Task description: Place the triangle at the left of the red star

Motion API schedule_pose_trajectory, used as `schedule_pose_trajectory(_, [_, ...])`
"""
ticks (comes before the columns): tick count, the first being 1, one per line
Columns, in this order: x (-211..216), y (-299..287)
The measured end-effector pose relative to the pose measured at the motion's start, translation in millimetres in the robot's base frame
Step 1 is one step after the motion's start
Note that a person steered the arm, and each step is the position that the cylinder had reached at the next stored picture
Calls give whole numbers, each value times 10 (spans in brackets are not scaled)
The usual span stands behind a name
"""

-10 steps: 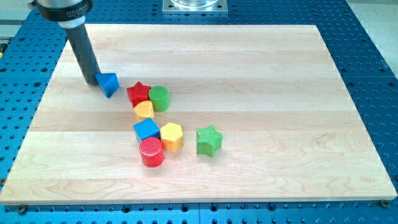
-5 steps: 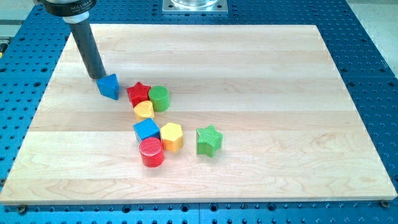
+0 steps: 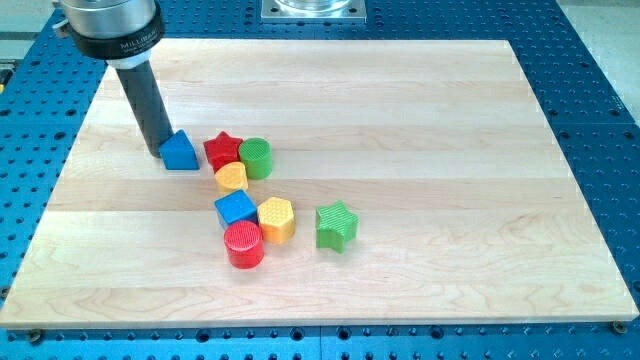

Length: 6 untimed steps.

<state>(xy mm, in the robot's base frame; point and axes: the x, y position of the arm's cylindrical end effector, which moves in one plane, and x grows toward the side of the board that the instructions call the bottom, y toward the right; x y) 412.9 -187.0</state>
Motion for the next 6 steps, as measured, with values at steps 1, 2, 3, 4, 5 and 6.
schedule_pose_trajectory(1, [0, 0])
schedule_pose_trajectory(2, [-105, 6])
schedule_pose_trajectory(3, [-199, 6])
schedule_pose_trajectory(4, [-201, 6])
schedule_pose_trajectory(5, [-201, 8])
schedule_pose_trajectory(6, [-201, 32])
